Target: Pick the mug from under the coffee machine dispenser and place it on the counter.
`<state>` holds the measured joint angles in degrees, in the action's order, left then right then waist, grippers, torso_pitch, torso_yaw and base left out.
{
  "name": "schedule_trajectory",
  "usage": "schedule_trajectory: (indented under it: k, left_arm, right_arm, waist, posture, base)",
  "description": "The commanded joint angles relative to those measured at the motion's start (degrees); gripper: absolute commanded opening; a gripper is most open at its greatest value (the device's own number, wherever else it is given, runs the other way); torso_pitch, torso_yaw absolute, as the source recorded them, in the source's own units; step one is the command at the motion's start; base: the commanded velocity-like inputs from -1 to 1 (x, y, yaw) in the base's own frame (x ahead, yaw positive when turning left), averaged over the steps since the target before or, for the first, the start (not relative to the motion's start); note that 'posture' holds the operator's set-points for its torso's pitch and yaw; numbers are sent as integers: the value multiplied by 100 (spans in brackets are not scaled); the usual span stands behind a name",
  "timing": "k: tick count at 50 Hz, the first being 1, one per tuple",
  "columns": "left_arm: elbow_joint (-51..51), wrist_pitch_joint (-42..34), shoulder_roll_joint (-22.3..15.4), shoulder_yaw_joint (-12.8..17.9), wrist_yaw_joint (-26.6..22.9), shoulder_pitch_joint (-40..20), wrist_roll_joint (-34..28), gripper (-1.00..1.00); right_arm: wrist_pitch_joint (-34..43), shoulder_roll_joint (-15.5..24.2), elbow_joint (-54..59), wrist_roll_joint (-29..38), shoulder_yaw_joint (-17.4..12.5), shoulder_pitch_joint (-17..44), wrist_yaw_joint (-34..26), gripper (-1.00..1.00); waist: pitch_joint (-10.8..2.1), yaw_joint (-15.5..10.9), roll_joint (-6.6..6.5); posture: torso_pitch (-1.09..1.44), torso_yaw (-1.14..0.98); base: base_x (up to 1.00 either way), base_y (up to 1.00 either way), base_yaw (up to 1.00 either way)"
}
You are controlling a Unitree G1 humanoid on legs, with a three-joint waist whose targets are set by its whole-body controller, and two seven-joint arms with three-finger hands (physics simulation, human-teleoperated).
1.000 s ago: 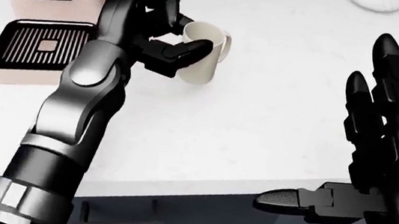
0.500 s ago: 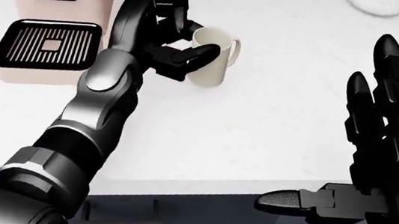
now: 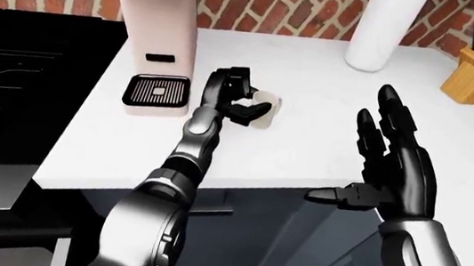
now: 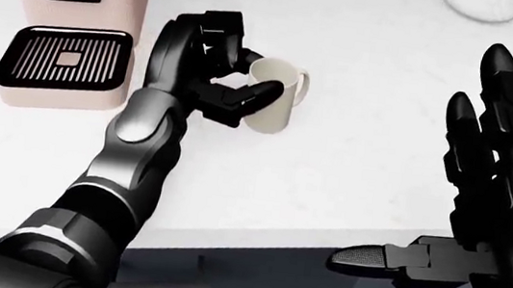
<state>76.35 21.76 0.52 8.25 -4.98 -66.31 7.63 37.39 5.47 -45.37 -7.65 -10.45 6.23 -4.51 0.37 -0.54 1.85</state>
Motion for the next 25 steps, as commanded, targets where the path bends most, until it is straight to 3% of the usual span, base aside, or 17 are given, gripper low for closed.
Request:
schedule_trajectory:
  k: [1, 23, 24, 25]
  left_arm:
    - [-231, 240, -7, 36, -15, -209, 59, -100]
    - [-187, 293, 186, 44, -49, -35, 23, -100]
    - [-191, 280, 184, 42, -52, -41, 21, -99]
    - [-191, 276, 183, 41, -51, -43, 19, -83]
  right_arm:
    - [-166, 31, -187, -4, -29, 109, 1, 100]
    - [-198, 14, -193, 15, -21, 68, -19, 100]
    - [-197, 12, -195, 16, -16, 66, -18, 100]
    - [-195, 11, -194, 18, -14, 70, -17, 100]
  waist:
    - [-140, 0, 20]
    - [-185, -5, -2]
    - [-185, -4, -3]
    - [-185, -3, -4]
  posture:
    - [0, 0]
    - [0, 0]
    - [0, 0]
    - [0, 0]
  base:
    - [0, 0, 0]
    - [0, 0, 0]
    - [0, 0, 0]
    - [0, 0, 0]
